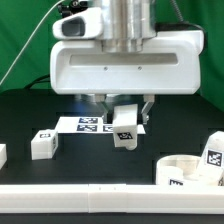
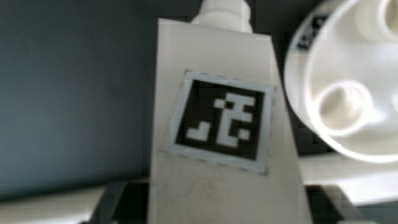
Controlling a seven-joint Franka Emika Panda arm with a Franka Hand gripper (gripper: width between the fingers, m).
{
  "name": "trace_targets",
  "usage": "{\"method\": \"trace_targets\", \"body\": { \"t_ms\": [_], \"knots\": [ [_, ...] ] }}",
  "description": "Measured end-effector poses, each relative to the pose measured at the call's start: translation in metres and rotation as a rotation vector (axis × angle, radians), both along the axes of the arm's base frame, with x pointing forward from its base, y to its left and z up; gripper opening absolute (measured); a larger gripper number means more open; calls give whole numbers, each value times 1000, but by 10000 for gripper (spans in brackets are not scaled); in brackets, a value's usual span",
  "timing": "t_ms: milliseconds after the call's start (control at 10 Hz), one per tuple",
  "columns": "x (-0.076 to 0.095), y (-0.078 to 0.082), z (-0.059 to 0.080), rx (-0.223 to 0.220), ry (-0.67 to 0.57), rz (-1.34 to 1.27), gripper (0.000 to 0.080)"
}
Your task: Assemble stool
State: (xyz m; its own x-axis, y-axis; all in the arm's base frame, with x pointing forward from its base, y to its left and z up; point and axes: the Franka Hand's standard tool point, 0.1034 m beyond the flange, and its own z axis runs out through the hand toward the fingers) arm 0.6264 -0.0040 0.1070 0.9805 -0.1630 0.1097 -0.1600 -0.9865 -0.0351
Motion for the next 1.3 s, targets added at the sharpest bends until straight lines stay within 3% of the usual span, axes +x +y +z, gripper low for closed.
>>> {"method": "trace_targets", "body": {
  "t_ms": [500,600,800,1200,1300],
  "knots": [
    [6,-6,-4,-89,-297,1,327],
    [15,6,1,-117,-357,62,327],
    [17,19,5,-112,-340,82,327],
    [16,19,3,-113,-337,83,327],
    [16,32,5,-110,-346,103,327]
  ]
}}
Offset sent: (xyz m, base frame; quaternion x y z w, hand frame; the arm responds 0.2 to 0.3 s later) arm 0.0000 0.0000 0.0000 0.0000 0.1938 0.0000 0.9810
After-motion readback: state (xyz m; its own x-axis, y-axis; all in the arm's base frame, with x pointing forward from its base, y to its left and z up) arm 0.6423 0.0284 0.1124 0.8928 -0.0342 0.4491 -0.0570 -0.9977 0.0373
